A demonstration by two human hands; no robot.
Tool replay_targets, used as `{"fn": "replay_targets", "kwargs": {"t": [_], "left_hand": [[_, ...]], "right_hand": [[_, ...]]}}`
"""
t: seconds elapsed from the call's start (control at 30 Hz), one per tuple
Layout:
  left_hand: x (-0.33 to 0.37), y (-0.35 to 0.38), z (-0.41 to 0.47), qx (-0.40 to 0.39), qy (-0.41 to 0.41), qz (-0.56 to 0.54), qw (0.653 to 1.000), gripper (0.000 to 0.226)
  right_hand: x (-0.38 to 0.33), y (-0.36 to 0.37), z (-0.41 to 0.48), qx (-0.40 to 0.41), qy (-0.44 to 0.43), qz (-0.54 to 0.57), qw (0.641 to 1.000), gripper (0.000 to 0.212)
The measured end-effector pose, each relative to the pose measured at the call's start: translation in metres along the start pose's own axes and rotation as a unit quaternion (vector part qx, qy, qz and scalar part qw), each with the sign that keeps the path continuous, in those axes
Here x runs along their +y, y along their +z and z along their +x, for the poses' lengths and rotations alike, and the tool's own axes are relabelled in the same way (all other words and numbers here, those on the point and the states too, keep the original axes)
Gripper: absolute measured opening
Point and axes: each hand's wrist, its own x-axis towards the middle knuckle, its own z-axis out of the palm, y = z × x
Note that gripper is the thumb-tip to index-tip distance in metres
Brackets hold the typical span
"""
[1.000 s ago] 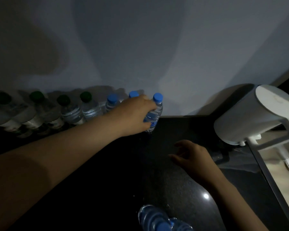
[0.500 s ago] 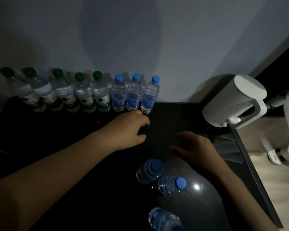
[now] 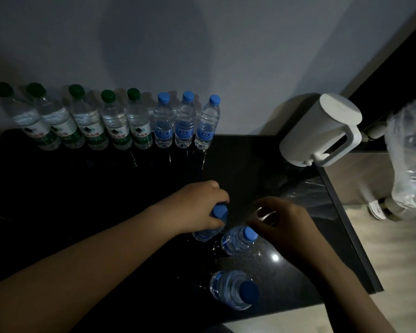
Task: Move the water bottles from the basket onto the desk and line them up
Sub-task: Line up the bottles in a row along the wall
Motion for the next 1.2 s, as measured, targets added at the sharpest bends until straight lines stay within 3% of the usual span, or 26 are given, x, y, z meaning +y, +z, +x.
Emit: {"fn": "replay_targets", "kwargs": {"t": [0.4, 0.8, 1.2], "left_hand": [[0.008, 0.017, 0.002, 0.009, -0.003, 0.054, 0.998, 0.026], [0.004, 0.028, -0.003, 0.040, -0.007, 0.059, 0.997, 0.025], [-0.004, 0.024, -0.005, 0.040, -0.018, 0.030, 0.999, 0.020]], "right_hand": [[0.000, 0.023, -0.051, -0.030, 0.027, -0.026, 0.999, 0.051], [0.002, 0.052, -0.087, -0.070, 0.000, -0.036, 0.997, 0.048], [0.003, 0.047, -0.077, -0.041, 0.007, -0.017, 0.999, 0.029]]}}
